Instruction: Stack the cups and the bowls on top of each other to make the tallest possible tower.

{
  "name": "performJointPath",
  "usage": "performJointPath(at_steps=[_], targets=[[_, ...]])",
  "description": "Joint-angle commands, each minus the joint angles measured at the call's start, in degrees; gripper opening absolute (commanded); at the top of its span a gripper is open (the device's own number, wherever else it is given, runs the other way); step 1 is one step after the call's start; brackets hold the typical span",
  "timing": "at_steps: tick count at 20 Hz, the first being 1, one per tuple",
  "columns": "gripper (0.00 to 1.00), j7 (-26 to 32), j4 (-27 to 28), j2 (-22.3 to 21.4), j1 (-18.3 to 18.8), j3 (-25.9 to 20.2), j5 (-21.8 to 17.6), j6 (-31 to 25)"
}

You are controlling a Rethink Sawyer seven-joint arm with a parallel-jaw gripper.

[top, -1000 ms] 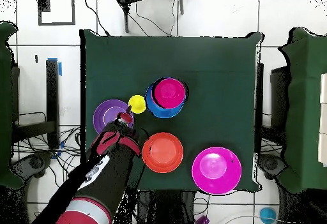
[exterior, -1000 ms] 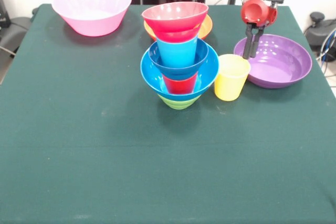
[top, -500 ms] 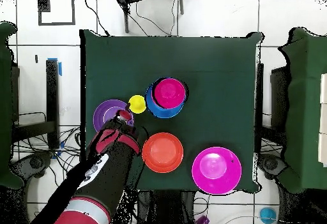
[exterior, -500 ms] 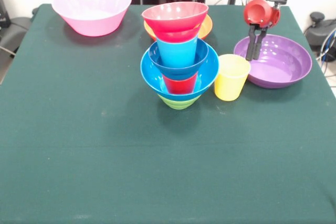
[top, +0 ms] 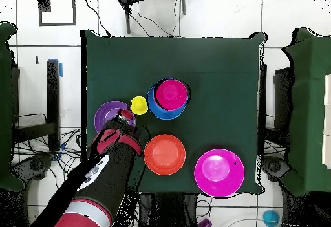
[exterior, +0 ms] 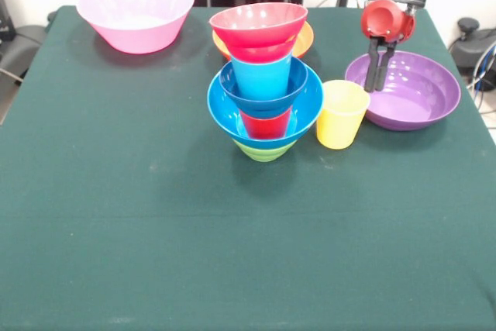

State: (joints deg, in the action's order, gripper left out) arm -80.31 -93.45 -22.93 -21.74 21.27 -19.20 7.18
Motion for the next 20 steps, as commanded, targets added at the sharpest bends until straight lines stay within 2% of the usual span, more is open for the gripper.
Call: performJointPath(at_steps=[1, 11, 16, 20], targets=[[1.0, -4.6, 3.9, 3.9, 1.4, -3.3, -2.7, -2.1], [1.0, -4.1, 5.2, 6.0, 1.0, -1.4, -2.4, -4.4], [1.0, -3.5, 5.0, 6.5, 1.6, -2.2, -3.1, -5.4], [1.0, -1.7, 5.5, 7.3, 2.1, -3.9, -3.4, -9.2]])
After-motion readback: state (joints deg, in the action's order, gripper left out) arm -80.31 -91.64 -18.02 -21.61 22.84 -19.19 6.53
